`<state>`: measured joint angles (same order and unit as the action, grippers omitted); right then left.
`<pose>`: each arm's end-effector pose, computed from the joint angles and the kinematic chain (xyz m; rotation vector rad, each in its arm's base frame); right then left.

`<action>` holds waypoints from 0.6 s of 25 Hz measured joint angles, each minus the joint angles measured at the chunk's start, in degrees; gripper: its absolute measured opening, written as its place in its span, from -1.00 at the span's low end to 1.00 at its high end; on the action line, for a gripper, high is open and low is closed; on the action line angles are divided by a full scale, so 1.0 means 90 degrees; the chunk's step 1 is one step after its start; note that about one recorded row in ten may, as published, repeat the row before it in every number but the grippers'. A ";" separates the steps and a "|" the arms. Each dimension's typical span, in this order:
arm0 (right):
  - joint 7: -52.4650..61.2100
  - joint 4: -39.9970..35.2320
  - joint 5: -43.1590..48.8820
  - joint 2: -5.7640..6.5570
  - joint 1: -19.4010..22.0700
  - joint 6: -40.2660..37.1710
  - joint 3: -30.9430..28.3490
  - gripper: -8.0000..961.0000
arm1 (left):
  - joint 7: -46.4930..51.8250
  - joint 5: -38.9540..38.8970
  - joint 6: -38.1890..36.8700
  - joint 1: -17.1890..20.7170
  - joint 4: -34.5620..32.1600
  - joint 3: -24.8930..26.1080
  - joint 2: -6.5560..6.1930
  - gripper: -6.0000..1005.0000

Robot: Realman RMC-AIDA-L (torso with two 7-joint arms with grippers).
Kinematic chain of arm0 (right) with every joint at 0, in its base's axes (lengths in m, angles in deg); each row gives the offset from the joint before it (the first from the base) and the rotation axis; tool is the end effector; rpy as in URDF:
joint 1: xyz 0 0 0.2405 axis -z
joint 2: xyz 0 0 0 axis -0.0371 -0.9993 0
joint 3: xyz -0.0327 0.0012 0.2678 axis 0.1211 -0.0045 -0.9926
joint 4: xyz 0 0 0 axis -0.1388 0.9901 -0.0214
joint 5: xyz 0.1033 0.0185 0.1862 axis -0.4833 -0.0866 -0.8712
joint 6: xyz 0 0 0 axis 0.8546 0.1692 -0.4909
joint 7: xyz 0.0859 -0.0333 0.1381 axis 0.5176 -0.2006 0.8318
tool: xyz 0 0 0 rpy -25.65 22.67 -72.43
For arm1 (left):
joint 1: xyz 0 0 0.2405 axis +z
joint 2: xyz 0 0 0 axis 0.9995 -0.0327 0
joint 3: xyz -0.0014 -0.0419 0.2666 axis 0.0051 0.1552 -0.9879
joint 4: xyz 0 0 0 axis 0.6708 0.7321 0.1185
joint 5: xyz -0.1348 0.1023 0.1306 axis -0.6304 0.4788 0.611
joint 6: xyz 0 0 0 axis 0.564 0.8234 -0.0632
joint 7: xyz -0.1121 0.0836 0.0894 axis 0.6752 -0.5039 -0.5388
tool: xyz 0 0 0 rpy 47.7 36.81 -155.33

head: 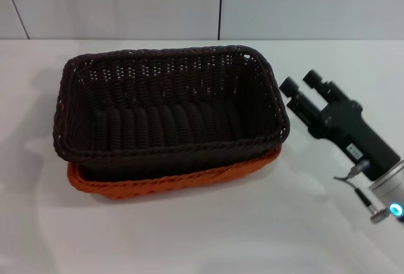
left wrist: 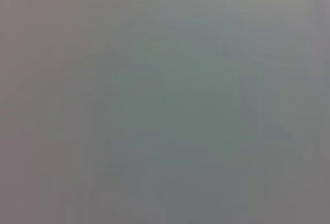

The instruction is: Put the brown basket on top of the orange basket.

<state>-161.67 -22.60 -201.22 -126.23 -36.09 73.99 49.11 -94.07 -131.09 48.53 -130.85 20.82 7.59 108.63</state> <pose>0.2511 0.3238 -0.0708 -1.9535 0.6923 1.3195 -0.2053 0.5142 0.1073 -1.6893 -0.2780 -0.7612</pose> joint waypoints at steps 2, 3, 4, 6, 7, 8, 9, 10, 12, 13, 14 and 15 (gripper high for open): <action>0.0024 -0.0406 -0.0020 0.0004 0.0061 0.0014 -0.0009 0.14 | 0.0003 -0.0001 0.0007 0.0003 0.0000 0.0002 0.0002 0.69; 0.0032 -0.0645 -0.0036 0.0010 0.0106 0.0007 -0.0031 0.22 | 0.0022 -0.0009 0.0053 0.0026 0.0000 0.0003 0.0010 0.69; 0.0047 -0.0912 -0.0063 0.0023 0.0162 -0.0022 -0.0082 0.31 | 0.0049 -0.0053 0.0195 0.0067 0.0037 0.0004 0.0022 0.69; 0.0074 -0.1412 -0.0167 0.0040 0.0288 -0.0135 -0.0212 0.39 | 0.0062 -0.0107 0.0446 0.0116 0.0148 0.0011 0.0030 0.69; 0.0077 -0.1684 -0.0273 0.0047 0.0360 -0.0242 -0.0279 0.39 | 0.0062 -0.0107 0.0446 0.0116 0.0148 0.0011 0.0030 0.69; 0.0079 -0.1920 -0.0377 0.0054 0.0418 -0.0368 -0.0332 0.39 | 0.0062 -0.0107 0.0446 0.0116 0.0148 0.0011 0.0030 0.69; 0.0080 -0.2211 -0.0514 0.0062 0.0484 -0.0535 -0.0391 0.39 | 0.0063 -0.0164 0.0566 0.0149 0.0211 0.0015 0.0034 0.69; 0.0078 -0.2438 -0.0652 0.0066 0.0534 -0.0743 -0.0434 0.39 | 0.0037 -0.0501 0.0876 0.0293 0.0413 0.0022 0.0052 0.69; -0.0014 -0.2918 -0.1011 0.0072 0.0617 -0.1372 -0.0577 0.39 | -0.0009 -0.0705 0.1033 0.0375 0.0547 0.0022 0.0057 0.69; -0.0145 -0.3104 -0.1172 0.0076 0.0631 -0.1728 -0.0710 0.39 | -0.0009 -0.0705 0.1033 0.0375 0.0547 0.0022 0.0057 0.69; -0.0314 -0.3276 -0.1340 0.0082 0.0629 -0.2153 -0.0871 0.39 | -0.0117 -0.0953 0.1260 0.0479 0.0720 0.0022 0.0061 0.69; -0.0446 -0.3360 -0.1425 0.0092 0.0613 -0.2385 -0.1002 0.39 | -0.0331 -0.1351 0.1652 0.0648 0.0989 0.0023 0.0063 0.69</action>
<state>-165.68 -52.84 -214.05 -125.40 -30.58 52.53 40.09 -97.05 -143.26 63.40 -125.02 29.72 7.80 109.19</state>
